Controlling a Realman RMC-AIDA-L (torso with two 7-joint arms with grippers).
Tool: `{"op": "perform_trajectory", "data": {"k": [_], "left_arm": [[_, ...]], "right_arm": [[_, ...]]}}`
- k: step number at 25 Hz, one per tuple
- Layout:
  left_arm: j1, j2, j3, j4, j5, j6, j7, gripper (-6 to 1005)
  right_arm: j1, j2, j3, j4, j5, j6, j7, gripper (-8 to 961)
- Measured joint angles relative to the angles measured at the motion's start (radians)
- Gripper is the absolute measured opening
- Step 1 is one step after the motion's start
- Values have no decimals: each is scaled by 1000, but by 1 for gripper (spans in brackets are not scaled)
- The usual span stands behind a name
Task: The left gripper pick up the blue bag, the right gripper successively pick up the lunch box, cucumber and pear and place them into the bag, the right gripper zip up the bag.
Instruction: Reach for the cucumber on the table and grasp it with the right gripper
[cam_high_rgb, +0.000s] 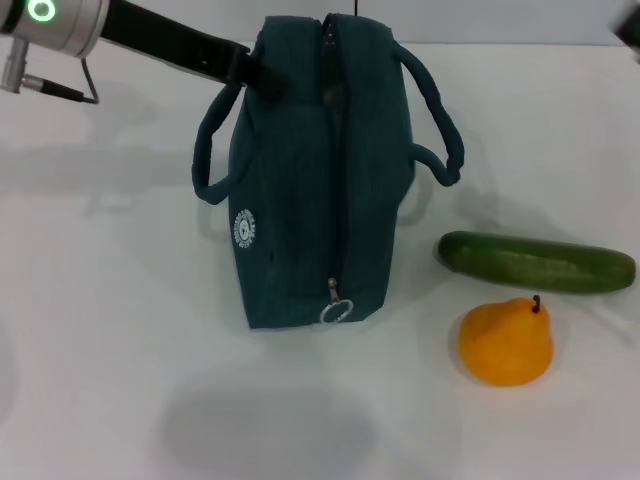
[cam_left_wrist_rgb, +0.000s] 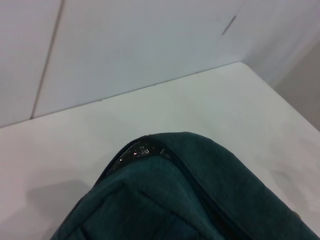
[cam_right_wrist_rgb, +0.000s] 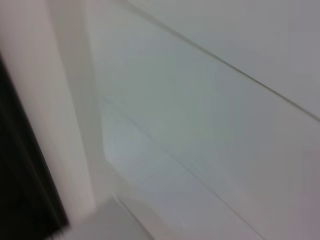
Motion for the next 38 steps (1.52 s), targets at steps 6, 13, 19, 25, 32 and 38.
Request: {"op": "perform_trajectory", "data": {"k": [6, 13, 19, 25, 32, 38], "left_arm": [[26, 0, -1, 0, 0, -26, 9, 52], [30, -6, -1, -10, -24, -43, 19, 52], [34, -14, -1, -14, -38, -51, 19, 52], [47, -21, -1, -28, -61, -70, 20, 52], [59, -22, -1, -38, -97, -73, 26, 53], [63, -24, -1, -38, -114, -73, 25, 53]], "right_arm": [[-105, -47, -70, -112, 1, -55, -104, 373], [-149, -67, -186, -400, -11, -60, -127, 456], [-159, -67, -375, -686, -84, 68, -30, 585], [-110, -63, -542, -828, -206, 174, 46, 843], [-12, -24, -762, -900, -383, 298, 124, 888], [62, 1, -815, -897, -445, 321, 142, 887]]}}
